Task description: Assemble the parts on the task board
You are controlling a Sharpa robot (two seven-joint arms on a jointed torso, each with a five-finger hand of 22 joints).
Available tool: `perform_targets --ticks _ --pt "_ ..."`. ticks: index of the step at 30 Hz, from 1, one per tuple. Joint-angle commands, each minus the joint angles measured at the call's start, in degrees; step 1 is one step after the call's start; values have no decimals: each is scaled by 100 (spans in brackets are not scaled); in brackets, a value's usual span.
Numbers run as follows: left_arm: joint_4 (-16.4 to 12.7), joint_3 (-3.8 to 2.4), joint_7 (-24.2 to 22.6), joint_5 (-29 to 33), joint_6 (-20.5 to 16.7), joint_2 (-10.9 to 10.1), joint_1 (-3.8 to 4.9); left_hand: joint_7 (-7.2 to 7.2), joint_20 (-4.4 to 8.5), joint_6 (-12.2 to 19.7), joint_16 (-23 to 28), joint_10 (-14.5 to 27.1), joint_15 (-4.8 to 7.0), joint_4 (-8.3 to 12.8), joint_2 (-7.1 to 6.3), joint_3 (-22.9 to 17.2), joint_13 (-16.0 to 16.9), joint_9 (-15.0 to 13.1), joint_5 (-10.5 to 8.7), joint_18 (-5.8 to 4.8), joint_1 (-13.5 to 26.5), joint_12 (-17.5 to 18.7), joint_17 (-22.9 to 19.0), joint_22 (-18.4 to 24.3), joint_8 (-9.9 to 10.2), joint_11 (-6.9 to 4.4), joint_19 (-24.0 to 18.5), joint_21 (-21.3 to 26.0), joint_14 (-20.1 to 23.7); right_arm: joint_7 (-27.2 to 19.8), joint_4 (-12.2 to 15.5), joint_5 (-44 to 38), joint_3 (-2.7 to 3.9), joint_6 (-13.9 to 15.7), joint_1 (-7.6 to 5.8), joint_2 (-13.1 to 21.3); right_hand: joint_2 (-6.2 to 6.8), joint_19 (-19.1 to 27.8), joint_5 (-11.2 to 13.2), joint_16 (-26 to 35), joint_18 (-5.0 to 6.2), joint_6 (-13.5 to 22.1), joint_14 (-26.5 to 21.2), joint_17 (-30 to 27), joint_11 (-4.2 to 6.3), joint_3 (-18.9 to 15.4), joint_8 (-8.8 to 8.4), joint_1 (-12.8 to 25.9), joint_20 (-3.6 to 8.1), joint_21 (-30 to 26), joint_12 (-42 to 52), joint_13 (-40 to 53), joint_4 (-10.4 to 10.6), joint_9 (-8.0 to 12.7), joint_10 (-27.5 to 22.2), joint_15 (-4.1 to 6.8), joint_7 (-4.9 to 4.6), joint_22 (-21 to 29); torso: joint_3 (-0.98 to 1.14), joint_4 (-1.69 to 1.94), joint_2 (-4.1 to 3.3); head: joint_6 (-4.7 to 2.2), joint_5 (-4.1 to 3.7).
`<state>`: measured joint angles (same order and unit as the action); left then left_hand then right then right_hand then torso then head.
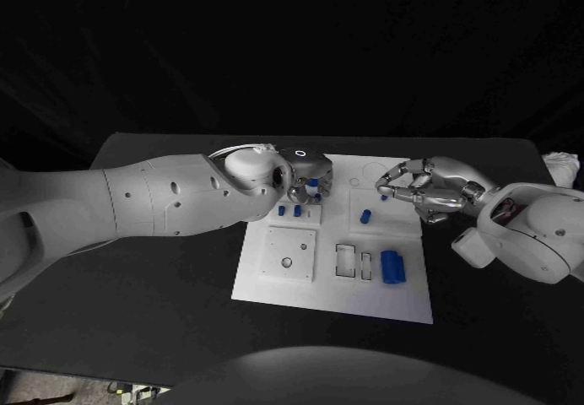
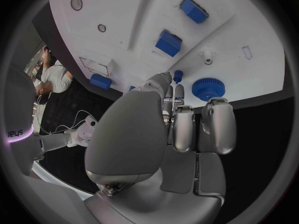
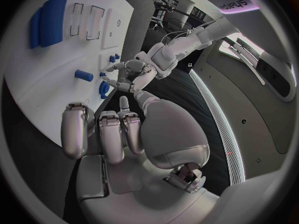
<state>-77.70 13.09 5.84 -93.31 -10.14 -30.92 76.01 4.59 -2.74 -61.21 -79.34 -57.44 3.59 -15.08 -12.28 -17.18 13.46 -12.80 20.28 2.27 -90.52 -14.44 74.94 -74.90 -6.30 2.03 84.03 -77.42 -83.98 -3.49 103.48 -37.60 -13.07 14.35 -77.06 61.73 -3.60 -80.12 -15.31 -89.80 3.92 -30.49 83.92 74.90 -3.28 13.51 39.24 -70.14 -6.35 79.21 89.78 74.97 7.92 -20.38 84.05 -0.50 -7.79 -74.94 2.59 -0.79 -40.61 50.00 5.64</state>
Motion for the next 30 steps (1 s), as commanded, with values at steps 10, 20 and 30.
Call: perform_targets --ticks 10,20,30 --pt "91 -4 34 -86 20 61 -45 -33 4 50 69 31 1 52 25 -120 -59 37 84 80 -61 63 284 -1041 68 -31 72 67 -290 -25 -1 -16 -2 -116 6 -3 29 23 -23 -20 -64 1 608 1510 32 -42 3 -17 -16 -18 22 1503 2 9 595 42 -3 -1070 2 -6 0 0 5" --pt "150 -4 55 -86 -53 84 -61 -74 12 -11 90 -38 9 129 92 -238 -72 52 233 87 -85 16 241 -1037 65 -38 56 105 -270 3 2 -15 -2 -148 7 10 29 26 -24 -20 -63 0 608 1510 33 -44 3 -19 -16 -21 22 1503 2 11 595 42 -2 -1069 1 -1 -3 0 -6" --pt "209 -2 -39 -170 -166 116 -90 -69 35 -169 191 -225 39 275 155 -314 -43 43 201 93 -139 -106 106 -1036 13 -82 47 136 -233 14 8 -14 -2 -159 8 12 29 26 -24 -20 -63 0 608 1510 33 -44 3 -19 -16 -21 22 1503 2 11 595 42 -2 -1069 -1 -2 -2 0 -2"
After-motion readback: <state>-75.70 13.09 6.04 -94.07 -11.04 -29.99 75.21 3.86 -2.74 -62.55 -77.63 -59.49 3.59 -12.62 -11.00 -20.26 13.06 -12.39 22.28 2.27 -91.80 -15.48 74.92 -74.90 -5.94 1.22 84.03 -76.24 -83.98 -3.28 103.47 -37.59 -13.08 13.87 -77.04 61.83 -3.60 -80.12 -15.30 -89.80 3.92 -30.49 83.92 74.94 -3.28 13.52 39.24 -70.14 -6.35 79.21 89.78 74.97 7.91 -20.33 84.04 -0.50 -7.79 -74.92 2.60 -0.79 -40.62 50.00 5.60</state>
